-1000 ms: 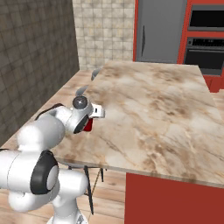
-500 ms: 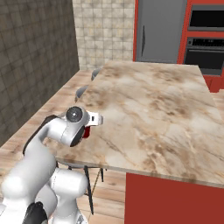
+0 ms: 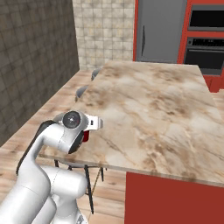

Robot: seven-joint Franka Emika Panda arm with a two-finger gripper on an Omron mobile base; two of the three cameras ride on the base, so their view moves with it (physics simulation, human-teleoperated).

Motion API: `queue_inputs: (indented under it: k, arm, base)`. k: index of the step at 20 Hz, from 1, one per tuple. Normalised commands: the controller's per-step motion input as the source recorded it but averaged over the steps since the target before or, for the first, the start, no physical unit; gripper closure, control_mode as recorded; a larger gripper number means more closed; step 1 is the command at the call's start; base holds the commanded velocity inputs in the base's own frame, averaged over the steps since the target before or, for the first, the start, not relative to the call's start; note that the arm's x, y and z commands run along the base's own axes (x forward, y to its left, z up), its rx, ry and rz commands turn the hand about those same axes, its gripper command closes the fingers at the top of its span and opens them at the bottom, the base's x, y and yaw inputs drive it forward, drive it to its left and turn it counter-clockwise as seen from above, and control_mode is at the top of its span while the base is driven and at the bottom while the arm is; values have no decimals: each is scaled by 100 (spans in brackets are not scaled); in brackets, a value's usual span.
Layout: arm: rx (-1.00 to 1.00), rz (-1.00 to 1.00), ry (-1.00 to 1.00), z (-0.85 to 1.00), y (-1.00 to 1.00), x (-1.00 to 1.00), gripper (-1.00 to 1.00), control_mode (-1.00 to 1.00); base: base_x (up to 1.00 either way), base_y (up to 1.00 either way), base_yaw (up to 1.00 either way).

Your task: Four empty soda cans are scattered around the kitchen. Gather all the cans and cluster them next to the stove for recycling.

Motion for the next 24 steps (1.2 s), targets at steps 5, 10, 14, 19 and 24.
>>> queue_inputs:
  k: [5, 10, 14, 19, 24]
  arm:
    - [0, 0, 0, 0, 0, 0, 100, 100]
    - [0, 0, 0, 0, 0, 0, 100, 100]
    - [0, 0, 0, 0, 0, 0, 100, 100]
    - [0, 0, 0, 0, 0, 0, 100, 100]
    - [0, 0, 0, 0, 0, 0, 100, 100]
  base:
    - [-63, -12, 0]
    - [-48, -12, 0]
    - [-15, -39, 0]
    - [-16, -69, 0]
    - [-17, -77, 0]
